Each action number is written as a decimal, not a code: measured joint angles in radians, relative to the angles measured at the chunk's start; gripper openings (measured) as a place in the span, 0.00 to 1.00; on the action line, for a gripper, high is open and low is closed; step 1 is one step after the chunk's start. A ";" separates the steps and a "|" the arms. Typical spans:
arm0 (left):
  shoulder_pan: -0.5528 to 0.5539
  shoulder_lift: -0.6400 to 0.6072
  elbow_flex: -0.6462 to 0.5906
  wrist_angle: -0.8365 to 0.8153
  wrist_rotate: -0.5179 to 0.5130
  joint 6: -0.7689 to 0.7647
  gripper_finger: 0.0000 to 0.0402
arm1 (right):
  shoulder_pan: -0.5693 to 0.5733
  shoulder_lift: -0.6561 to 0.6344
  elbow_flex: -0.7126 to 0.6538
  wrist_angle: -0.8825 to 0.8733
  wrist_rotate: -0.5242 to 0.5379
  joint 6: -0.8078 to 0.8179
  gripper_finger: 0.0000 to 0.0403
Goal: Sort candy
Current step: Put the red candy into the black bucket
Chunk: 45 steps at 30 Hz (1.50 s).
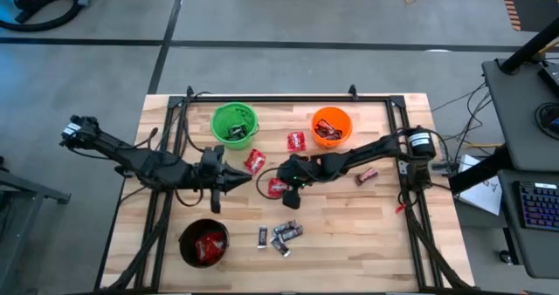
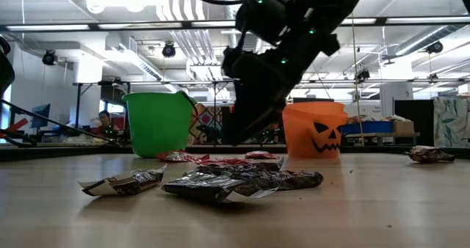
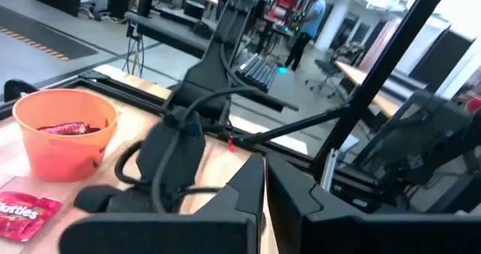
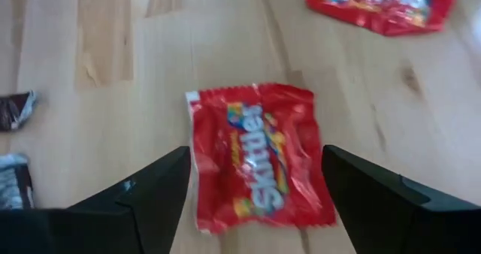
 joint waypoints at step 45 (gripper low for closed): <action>0.003 -0.204 -0.032 0.025 -0.011 0.069 0.00 | -0.002 0.028 -0.031 -0.017 -0.020 -0.055 0.13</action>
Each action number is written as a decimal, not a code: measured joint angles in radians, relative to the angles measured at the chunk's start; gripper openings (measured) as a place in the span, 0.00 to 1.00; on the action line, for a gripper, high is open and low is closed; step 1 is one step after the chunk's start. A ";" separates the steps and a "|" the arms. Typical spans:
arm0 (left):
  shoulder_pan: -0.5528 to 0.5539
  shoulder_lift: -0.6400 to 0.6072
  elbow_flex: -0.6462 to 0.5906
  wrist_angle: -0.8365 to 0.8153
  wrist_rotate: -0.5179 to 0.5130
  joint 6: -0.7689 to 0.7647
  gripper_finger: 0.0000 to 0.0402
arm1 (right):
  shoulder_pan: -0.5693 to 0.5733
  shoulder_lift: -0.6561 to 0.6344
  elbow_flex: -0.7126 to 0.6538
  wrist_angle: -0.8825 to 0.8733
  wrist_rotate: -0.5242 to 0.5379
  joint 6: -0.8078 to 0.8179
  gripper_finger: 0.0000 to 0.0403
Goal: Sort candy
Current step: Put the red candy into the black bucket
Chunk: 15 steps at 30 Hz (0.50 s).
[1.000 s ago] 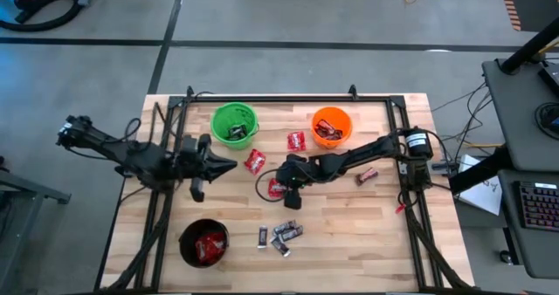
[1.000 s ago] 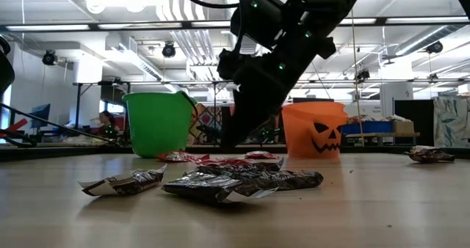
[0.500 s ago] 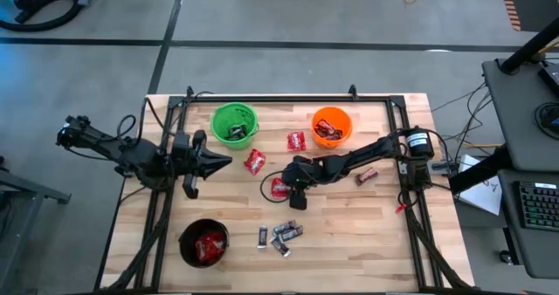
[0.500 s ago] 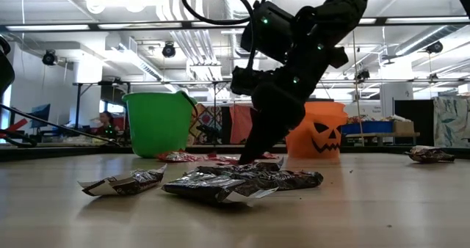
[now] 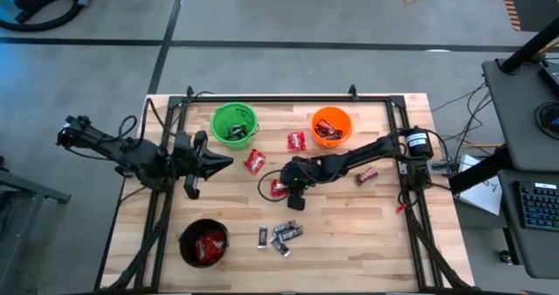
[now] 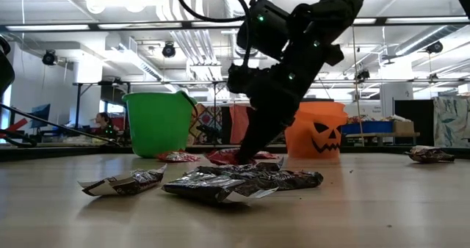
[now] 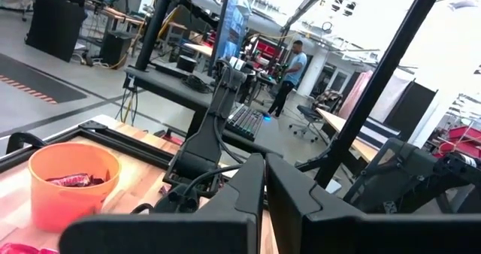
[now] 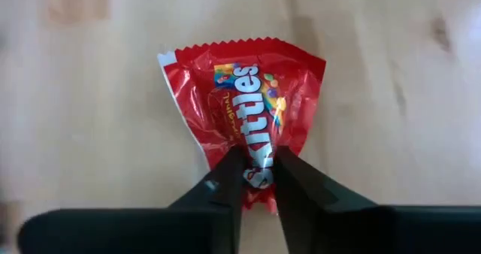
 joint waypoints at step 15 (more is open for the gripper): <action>-0.005 0.035 0.001 -0.132 0.057 0.078 0.43 | -0.143 -0.215 0.156 0.022 -0.661 0.511 0.11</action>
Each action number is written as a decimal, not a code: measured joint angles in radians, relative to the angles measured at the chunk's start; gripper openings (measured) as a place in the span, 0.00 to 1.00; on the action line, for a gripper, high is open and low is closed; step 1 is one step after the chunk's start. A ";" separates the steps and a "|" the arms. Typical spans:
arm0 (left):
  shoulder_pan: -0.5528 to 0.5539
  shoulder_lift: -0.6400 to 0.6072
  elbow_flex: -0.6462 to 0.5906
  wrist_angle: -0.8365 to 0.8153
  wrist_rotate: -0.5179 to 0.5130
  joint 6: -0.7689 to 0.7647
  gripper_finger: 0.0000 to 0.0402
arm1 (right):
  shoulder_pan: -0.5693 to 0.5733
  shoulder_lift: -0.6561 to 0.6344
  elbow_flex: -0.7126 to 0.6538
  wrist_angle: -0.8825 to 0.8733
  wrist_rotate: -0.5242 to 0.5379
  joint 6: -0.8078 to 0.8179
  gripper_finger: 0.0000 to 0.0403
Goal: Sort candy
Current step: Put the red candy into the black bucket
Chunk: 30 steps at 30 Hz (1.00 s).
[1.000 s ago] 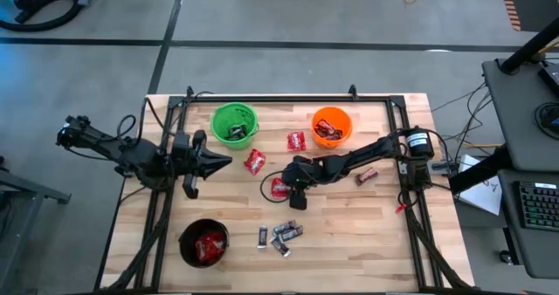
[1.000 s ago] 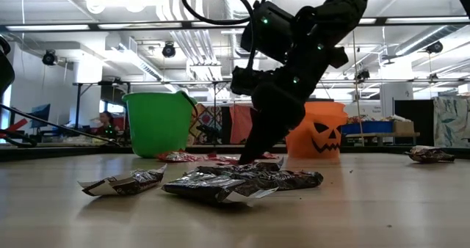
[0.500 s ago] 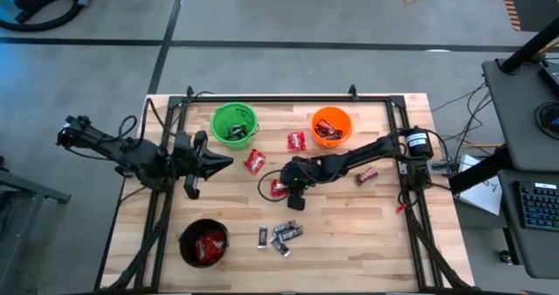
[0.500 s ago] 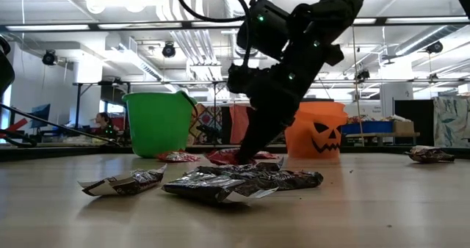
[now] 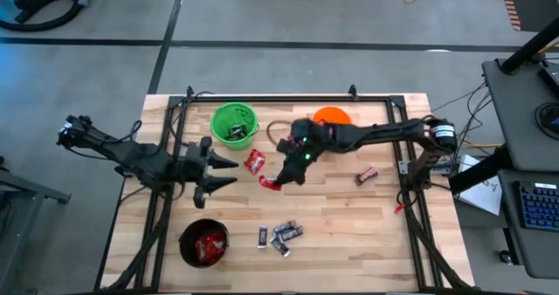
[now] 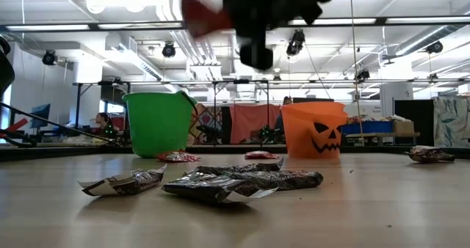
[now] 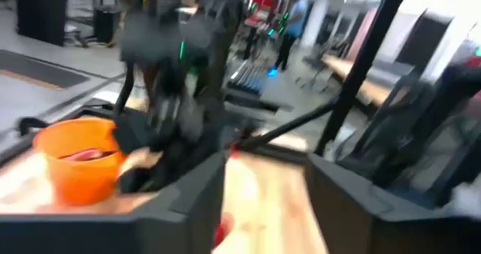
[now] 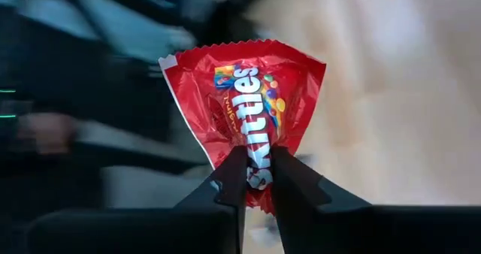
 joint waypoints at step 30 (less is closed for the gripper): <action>-0.002 0.213 0.000 0.068 -0.159 0.303 0.32 | -0.019 0.052 0.216 0.017 -0.175 0.200 0.12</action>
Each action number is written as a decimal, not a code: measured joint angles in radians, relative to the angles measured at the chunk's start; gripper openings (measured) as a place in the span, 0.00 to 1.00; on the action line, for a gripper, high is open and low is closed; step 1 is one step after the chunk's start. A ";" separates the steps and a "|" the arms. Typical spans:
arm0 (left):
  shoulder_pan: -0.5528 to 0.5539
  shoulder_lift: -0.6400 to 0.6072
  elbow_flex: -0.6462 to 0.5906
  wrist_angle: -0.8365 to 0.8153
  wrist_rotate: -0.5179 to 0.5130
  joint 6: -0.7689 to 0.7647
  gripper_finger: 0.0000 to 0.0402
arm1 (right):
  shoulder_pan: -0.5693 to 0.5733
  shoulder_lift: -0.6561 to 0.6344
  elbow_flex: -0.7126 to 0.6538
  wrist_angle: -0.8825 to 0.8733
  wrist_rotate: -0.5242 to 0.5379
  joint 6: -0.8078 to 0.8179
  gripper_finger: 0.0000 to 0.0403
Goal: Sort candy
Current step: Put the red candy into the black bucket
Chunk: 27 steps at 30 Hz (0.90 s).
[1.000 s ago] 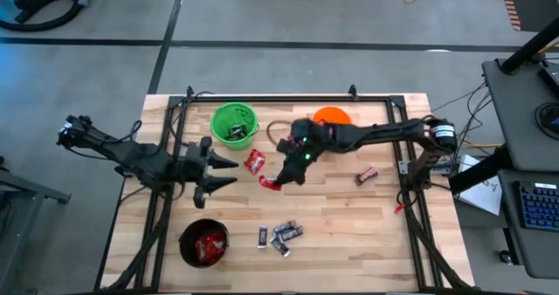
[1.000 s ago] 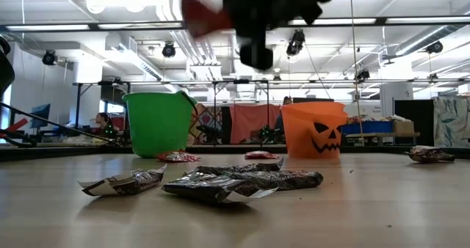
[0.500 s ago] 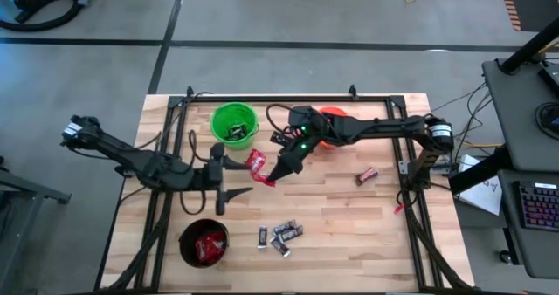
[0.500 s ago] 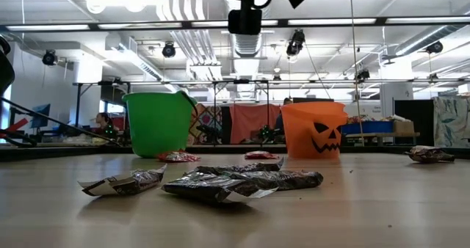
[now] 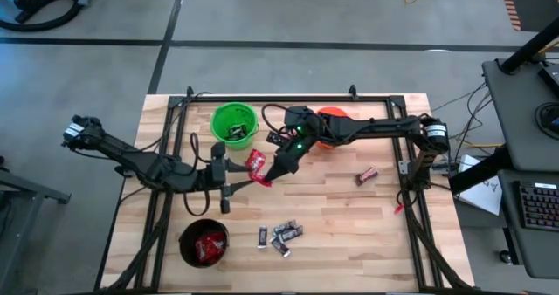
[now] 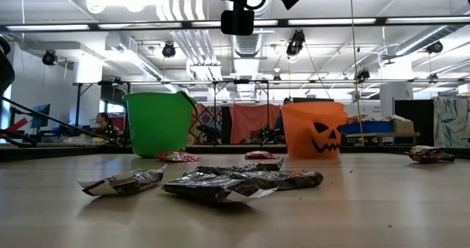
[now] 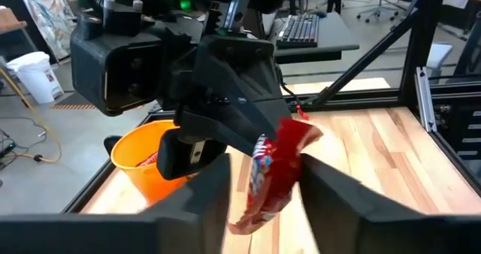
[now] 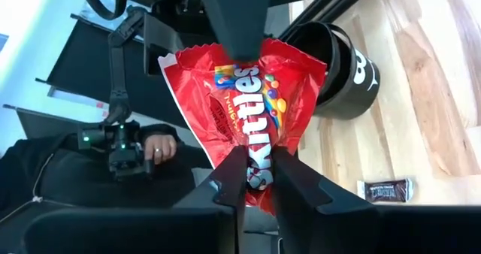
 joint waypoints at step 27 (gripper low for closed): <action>-0.065 -0.074 0.286 -0.755 0.315 -0.462 0.00 | -0.046 -0.010 0.000 -0.101 0.054 0.035 0.57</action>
